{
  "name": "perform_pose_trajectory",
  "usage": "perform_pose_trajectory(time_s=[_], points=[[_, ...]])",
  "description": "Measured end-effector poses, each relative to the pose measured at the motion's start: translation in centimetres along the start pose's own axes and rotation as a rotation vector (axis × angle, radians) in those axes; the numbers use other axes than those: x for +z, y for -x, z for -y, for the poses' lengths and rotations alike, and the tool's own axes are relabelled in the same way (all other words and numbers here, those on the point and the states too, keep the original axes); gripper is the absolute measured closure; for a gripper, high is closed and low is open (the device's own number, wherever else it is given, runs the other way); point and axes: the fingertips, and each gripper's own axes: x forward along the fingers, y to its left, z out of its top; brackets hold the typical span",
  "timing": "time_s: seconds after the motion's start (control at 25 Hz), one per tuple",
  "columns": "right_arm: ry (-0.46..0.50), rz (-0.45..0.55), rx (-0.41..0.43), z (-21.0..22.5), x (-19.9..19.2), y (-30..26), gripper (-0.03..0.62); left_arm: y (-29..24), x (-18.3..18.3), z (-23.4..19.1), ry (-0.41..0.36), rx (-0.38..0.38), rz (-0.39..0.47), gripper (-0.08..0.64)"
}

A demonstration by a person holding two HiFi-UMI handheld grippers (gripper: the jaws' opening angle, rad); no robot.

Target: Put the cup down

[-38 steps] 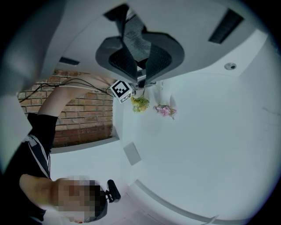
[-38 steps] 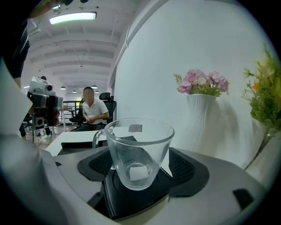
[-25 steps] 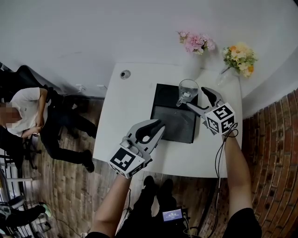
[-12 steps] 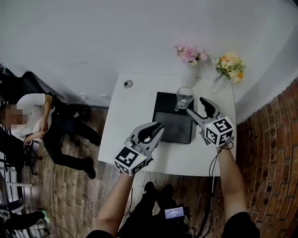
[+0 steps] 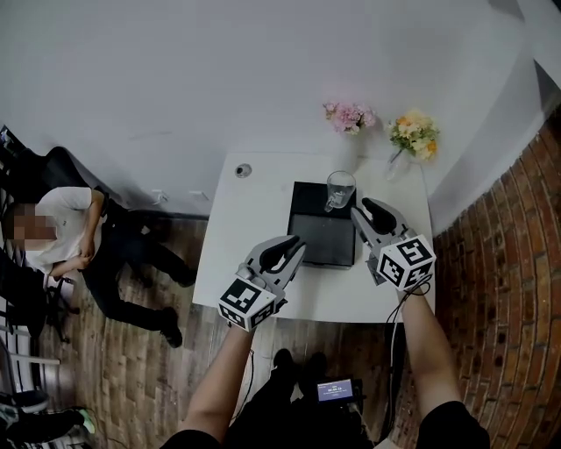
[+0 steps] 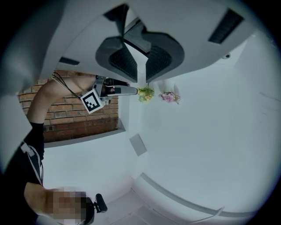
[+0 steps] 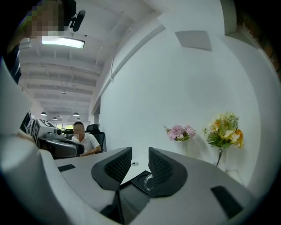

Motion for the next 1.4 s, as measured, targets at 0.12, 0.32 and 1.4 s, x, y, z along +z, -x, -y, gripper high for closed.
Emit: perform_pose_trajectory(time_s=[0.12,0.32,1.4], points=[[0.064,0.024,-0.017,-2.0,1.3,1.3,0.505,0.8,0.3,0.7,0.000,-0.006,0.005,0.508],[0.117,0.055,-0.008,-5.3,3.2,2.7,0.539,2.2,1.0,1.3,-0.010,-0.009,0.017,0.508],[-0.006,0.060,-0.042,-15.1,2.5,11.6,0.580,6.5,3.5,9.3,-0.032,-0.154,0.086,0.509]])
